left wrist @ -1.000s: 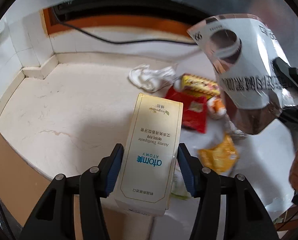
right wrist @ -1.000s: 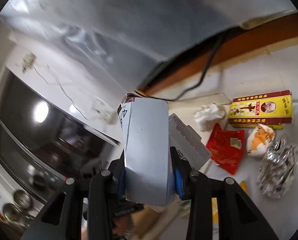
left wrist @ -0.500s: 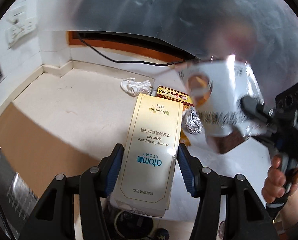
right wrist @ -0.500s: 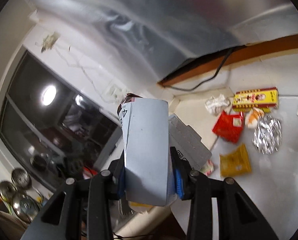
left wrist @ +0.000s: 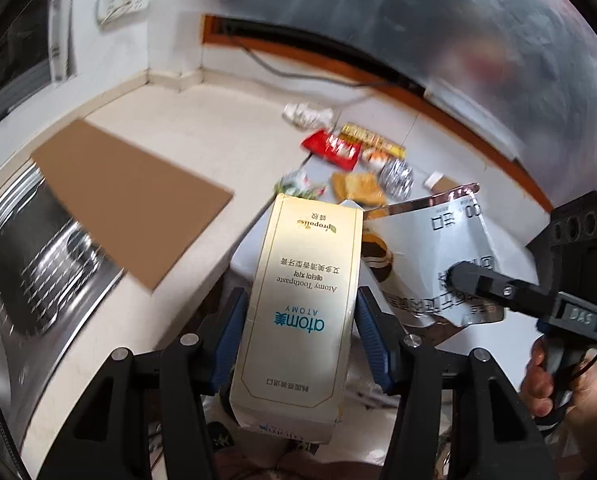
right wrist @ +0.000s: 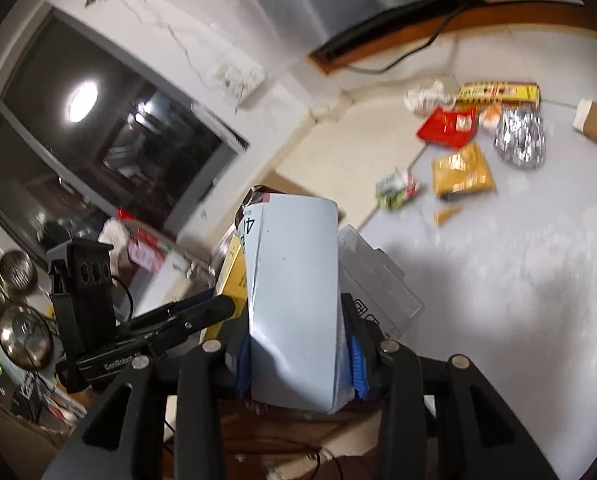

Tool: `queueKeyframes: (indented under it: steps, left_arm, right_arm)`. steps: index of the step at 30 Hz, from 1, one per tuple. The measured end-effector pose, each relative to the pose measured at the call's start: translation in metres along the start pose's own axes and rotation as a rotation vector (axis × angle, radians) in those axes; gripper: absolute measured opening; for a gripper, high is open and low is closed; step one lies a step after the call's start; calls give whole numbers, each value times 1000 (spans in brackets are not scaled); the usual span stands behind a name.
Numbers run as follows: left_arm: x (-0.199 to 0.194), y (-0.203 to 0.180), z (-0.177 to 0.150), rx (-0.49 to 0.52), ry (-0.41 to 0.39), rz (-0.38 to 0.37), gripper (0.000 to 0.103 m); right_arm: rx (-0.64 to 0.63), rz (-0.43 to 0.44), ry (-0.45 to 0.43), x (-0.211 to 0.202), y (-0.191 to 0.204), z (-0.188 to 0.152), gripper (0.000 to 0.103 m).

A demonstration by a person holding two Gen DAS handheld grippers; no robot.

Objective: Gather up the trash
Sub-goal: 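Grasp the yellow toothpaste box with the left tool while the right tool grasps the white snack bag, then carry the box and snack bag down over the floor bin and open both tools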

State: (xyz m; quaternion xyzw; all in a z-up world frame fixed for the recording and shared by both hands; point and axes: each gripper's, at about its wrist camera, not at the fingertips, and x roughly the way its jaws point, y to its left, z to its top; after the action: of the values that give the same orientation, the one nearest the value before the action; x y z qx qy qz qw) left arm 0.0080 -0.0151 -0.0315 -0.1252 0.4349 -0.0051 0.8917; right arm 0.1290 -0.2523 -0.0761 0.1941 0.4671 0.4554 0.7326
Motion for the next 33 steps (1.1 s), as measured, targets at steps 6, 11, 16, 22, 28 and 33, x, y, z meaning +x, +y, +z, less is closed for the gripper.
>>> queueKeyframes:
  steps: [6, 11, 16, 22, 28, 33]
  left_arm:
    - [8, 21, -34, -5, 43, 8, 53]
    - [13, 41, -59, 13, 79, 7, 53]
    - [24, 59, -85, 35, 111, 0, 53]
    - [43, 73, -112, 62, 121, 15, 52]
    - [70, 84, -143, 63, 149, 24, 52]
    - [100, 87, -171, 63, 176, 32, 52]
  right_arm:
    - [-14, -53, 83, 14, 18, -36, 38]
    - [-6, -131, 131, 33, 29, -63, 38]
    - [-16, -218, 178, 55, 37, -87, 38]
    - [-38, -319, 236, 86, 37, -116, 38]
    - [-37, -397, 300, 122, 19, -144, 38]
    - [-22, -448, 347, 149, -7, -166, 38]
